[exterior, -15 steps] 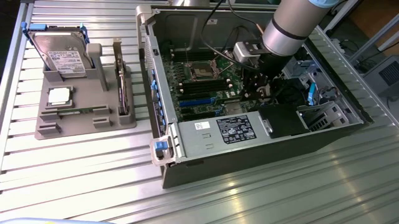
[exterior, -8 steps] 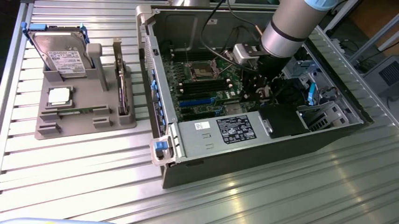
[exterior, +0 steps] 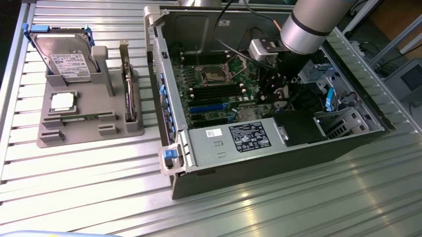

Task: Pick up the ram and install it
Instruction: 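Insert the ram into the slot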

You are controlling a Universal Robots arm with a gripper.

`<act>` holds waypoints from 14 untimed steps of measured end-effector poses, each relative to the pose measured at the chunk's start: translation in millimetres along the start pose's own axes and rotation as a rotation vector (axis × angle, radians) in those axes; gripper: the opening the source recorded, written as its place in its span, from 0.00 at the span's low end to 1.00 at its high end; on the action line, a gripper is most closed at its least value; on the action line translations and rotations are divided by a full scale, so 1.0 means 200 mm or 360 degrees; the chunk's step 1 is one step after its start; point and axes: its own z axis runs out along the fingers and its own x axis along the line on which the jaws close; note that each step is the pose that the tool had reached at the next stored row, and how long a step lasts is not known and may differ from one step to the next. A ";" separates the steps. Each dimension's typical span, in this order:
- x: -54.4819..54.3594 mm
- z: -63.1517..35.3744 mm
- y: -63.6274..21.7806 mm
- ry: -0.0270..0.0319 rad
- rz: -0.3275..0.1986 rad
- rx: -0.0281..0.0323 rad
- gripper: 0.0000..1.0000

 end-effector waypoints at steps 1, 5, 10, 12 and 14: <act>0.00 0.000 0.000 -0.00003 0.0000 0.00000 0.13; 0.00 -0.001 0.013 0.00006 0.0000 0.00000 0.13; 0.00 -0.007 0.048 0.00002 0.0000 0.00016 0.13; 0.00 -0.006 0.076 0.00003 0.0000 0.00026 0.13; -0.01 -0.006 0.090 0.00002 0.0000 0.00028 0.13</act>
